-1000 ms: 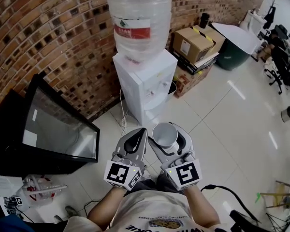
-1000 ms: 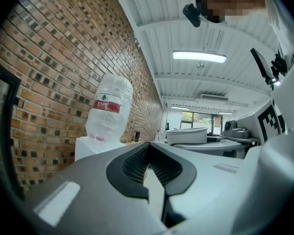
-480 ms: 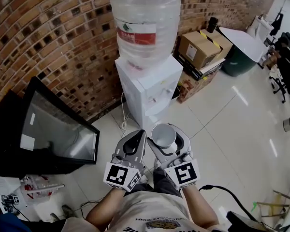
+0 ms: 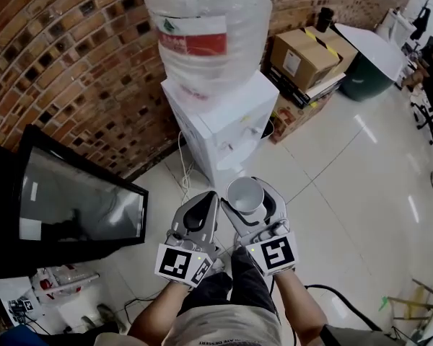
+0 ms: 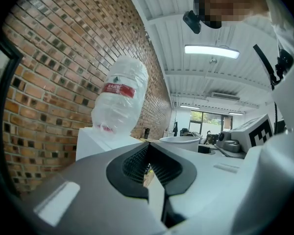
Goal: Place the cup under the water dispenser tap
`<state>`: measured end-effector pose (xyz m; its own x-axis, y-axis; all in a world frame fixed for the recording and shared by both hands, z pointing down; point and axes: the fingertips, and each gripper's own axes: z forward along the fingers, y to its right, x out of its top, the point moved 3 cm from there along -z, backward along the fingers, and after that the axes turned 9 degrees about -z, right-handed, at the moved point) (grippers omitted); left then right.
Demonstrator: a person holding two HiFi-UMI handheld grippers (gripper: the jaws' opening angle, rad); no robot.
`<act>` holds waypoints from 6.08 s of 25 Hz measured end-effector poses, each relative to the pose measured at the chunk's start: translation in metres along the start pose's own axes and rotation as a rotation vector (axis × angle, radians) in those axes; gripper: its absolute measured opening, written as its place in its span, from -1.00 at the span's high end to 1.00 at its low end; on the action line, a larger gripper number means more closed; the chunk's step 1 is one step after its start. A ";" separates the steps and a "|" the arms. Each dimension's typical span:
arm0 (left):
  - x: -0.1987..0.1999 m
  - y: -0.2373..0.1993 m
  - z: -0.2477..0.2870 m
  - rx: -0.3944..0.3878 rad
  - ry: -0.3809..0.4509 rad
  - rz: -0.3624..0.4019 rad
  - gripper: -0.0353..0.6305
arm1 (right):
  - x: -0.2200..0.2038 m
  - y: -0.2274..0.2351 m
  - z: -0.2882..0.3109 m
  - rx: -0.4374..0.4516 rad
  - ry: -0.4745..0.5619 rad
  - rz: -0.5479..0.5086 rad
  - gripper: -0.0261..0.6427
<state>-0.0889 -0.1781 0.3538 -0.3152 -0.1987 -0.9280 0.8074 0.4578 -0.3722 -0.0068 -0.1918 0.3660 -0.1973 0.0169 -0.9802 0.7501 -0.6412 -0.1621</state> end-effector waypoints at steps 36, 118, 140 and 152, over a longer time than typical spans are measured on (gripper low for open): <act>-0.236 -0.145 0.079 0.090 -0.091 -0.058 0.92 | -0.325 0.057 0.178 -0.062 0.085 0.039 -0.07; 0.017 0.031 -0.047 -0.061 0.021 0.022 0.92 | 0.051 -0.039 -0.034 -0.058 -0.005 -0.078 0.90; 0.022 0.056 -0.090 -0.059 0.034 0.006 0.92 | 0.062 -0.078 -0.086 -0.022 -0.040 -0.058 0.90; 0.003 0.139 -0.129 -0.079 0.045 0.049 0.92 | 0.065 -0.087 -0.177 -0.035 0.006 -0.044 0.90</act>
<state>-0.0419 -0.0035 0.2970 -0.2999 -0.1368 -0.9441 0.7811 0.5330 -0.3253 0.0270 0.0011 0.2960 -0.2269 0.0487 -0.9727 0.7624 -0.6126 -0.2085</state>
